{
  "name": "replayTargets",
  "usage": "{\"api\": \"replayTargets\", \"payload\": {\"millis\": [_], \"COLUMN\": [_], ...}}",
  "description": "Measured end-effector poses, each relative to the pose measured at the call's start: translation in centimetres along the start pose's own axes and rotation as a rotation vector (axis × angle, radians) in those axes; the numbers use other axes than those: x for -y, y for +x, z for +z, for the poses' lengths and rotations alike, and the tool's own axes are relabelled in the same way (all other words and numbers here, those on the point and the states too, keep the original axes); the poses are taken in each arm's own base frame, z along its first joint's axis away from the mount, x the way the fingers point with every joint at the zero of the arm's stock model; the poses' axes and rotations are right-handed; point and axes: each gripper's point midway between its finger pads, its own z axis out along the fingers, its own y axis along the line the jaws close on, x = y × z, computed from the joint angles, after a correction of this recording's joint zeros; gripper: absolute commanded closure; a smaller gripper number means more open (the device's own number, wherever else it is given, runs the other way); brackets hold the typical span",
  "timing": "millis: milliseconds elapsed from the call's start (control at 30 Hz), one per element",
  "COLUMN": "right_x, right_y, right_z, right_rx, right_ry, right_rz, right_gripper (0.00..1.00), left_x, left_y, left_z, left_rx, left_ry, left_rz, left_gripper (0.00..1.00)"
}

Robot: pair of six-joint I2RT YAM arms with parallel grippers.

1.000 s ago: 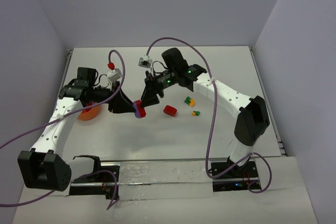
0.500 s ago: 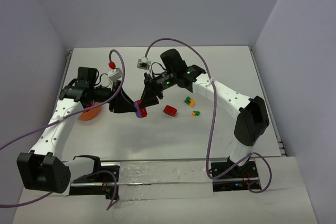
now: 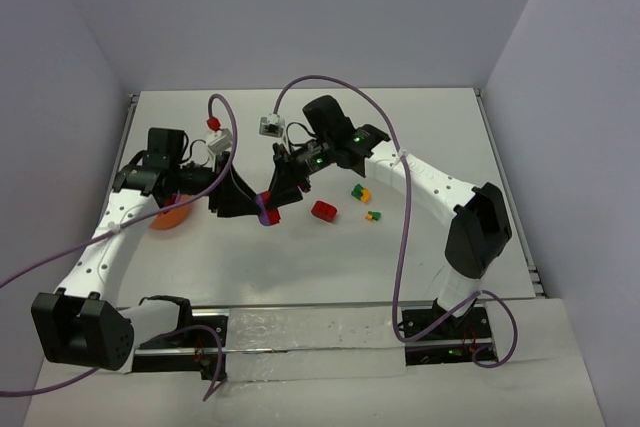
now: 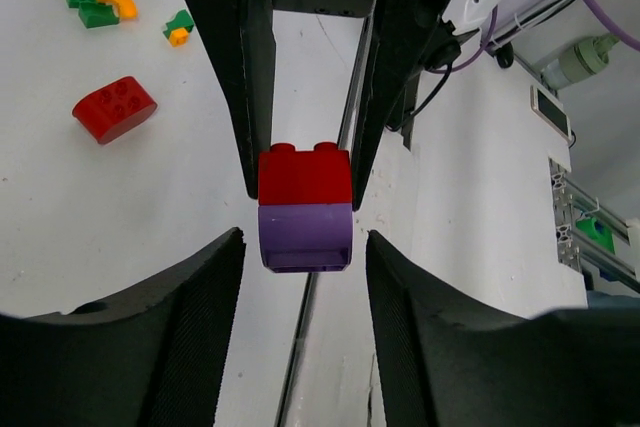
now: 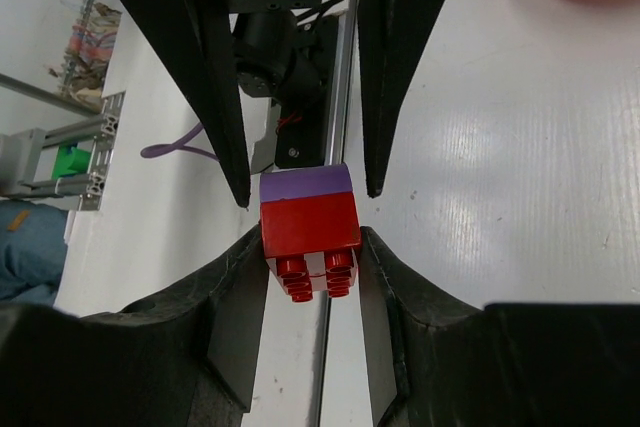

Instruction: Sort the legos into containers by color

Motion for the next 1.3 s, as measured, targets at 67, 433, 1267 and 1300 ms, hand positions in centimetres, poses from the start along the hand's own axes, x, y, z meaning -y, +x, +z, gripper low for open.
{"api": "replayTargets", "payload": {"millis": [67, 433, 1267, 1300], "right_x": [0.0, -0.3, 0.1, 0.1], "right_y": [0.1, 0.5, 0.6, 0.6], "right_z": [0.1, 0.3, 0.3, 0.3], "right_rx": [-0.004, -0.02, -0.025, -0.026], "right_ry": [0.001, 0.0, 0.018, 0.019], "right_rz": [-0.001, 0.009, 0.001, -0.001], "right_gripper": [1.0, 1.0, 1.0, 1.0], "left_x": [-0.1, -0.1, -0.1, -0.2], "left_y": [-0.2, -1.1, 0.5, 0.5], "left_z": [0.0, 0.2, 0.8, 0.8], "left_rx": [0.004, 0.028, -0.025, -0.026], "left_ry": [-0.007, -0.031, -0.04, -0.04], "left_rz": [-0.004, 0.011, 0.021, 0.022], "left_gripper": [0.4, 0.48, 1.0, 1.0]}}
